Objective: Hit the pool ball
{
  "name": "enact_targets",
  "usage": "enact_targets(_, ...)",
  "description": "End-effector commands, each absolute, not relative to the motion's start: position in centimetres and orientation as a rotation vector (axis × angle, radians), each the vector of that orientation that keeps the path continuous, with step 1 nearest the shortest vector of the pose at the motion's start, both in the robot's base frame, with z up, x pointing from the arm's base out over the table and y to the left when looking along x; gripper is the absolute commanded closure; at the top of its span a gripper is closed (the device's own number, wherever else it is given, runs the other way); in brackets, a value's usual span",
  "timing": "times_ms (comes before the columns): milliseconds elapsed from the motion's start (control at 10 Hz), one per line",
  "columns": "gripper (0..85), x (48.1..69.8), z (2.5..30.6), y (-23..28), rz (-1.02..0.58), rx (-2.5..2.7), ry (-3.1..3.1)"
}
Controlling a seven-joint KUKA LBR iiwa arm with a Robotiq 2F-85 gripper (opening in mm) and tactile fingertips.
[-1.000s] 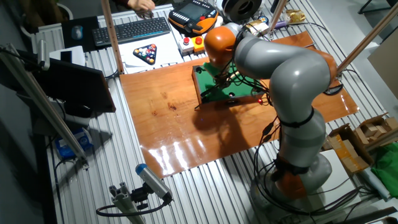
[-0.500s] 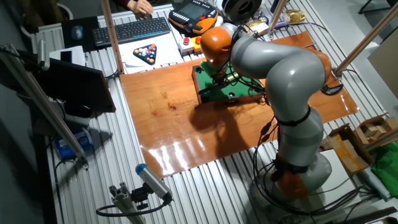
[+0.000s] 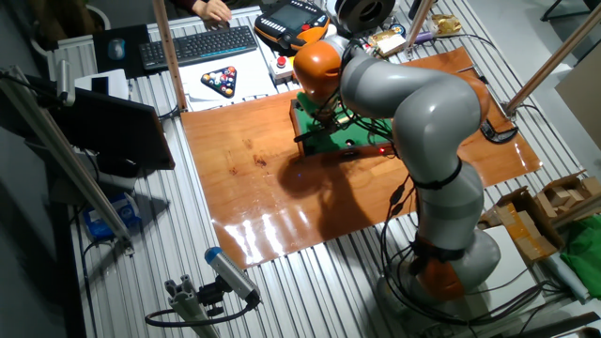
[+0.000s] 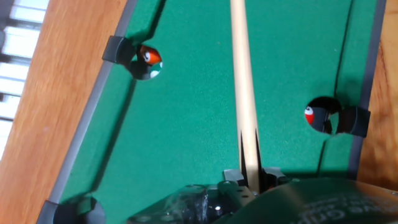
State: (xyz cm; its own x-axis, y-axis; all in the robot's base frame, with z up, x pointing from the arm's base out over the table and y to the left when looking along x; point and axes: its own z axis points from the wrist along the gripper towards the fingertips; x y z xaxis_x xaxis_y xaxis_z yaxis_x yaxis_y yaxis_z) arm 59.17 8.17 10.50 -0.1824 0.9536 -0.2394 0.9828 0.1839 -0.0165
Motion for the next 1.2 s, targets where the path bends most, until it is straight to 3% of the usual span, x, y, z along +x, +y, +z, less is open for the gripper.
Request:
enact_targets(0, 84.3, 59.24, 10.48, 8.31, -0.252, 1.893, 2.271)
enact_targets(200, 81.3, 59.57, 10.18, 8.55, -0.252, 1.915, 2.241)
enact_targets(300, 72.3, 59.67, 10.07, 8.56, -0.249, 1.915, 2.224)
enact_targets(700, 49.7, 59.97, 9.67, 8.51, -0.240, 1.916, 2.208)
enact_targets(800, 53.7, 59.99, 9.65, 8.50, -0.241, 1.912, 2.205)
enact_targets(1100, 54.0, 59.91, 10.26, 8.36, -0.235, 1.898, 2.223)
